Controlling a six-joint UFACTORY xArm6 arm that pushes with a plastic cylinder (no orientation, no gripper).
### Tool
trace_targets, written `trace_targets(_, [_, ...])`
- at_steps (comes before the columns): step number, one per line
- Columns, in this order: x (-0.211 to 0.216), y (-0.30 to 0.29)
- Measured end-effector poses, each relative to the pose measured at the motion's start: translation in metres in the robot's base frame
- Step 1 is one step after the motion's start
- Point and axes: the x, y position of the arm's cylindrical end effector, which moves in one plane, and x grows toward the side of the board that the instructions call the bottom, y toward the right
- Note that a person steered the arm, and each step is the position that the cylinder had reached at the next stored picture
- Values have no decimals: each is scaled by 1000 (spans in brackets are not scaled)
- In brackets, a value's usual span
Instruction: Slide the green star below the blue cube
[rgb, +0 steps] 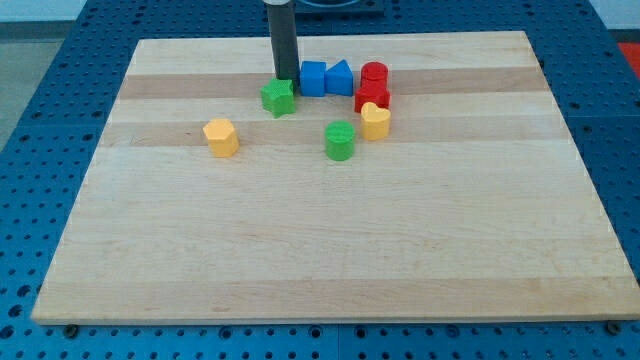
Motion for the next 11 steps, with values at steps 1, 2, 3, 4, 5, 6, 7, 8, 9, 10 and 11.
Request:
trace_targets(1, [0, 2])
trace_targets(2, [0, 4])
trace_targets(3, [0, 9])
trace_targets(4, [0, 12])
trace_targets(5, [0, 12])
trace_targets(6, [-3, 12])
trace_targets(7, [-11, 11])
trace_targets(8, [-13, -17])
trace_targets(9, [-12, -57])
trace_targets(10, [2, -66])
trace_targets(11, [21, -66])
